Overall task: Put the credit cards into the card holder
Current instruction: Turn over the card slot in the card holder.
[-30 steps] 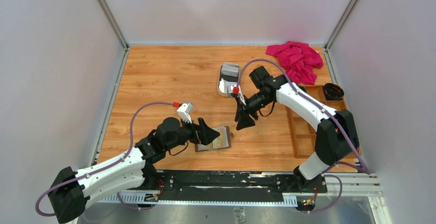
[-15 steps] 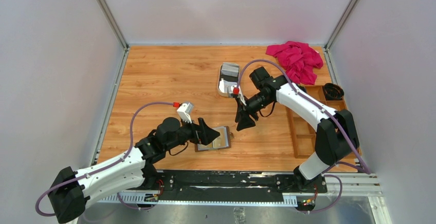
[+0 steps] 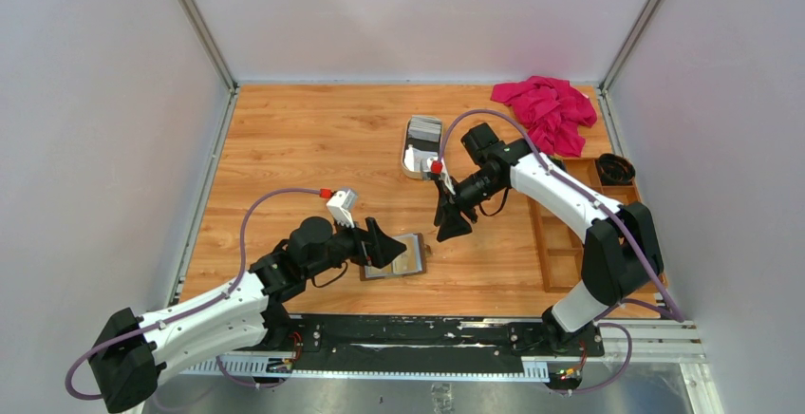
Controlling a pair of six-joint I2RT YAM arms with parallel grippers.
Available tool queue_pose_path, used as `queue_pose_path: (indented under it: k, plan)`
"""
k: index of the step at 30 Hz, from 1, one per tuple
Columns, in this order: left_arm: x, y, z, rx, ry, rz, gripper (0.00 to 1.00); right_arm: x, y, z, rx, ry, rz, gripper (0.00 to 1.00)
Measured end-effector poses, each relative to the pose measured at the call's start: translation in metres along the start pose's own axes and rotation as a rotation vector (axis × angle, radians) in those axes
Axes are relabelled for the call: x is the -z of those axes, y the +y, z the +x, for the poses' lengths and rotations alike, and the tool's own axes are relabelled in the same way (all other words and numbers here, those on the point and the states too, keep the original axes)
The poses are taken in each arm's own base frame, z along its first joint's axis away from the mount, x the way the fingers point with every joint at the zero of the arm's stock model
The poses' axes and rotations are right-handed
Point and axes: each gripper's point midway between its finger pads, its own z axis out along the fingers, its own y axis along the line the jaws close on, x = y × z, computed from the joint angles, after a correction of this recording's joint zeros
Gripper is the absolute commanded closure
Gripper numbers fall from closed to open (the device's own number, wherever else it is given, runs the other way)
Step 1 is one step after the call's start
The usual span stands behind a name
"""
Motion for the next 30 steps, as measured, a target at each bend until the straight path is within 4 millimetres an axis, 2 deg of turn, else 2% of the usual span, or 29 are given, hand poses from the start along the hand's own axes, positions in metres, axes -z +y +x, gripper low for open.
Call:
queue_pose_path:
  k: [30]
  plan:
    - [-0.0008,0.0009,0.0017,0.0,0.007,-0.003,0.01,0.0028,-0.002,-0.0001,-0.007,-0.01,0.005,0.49]
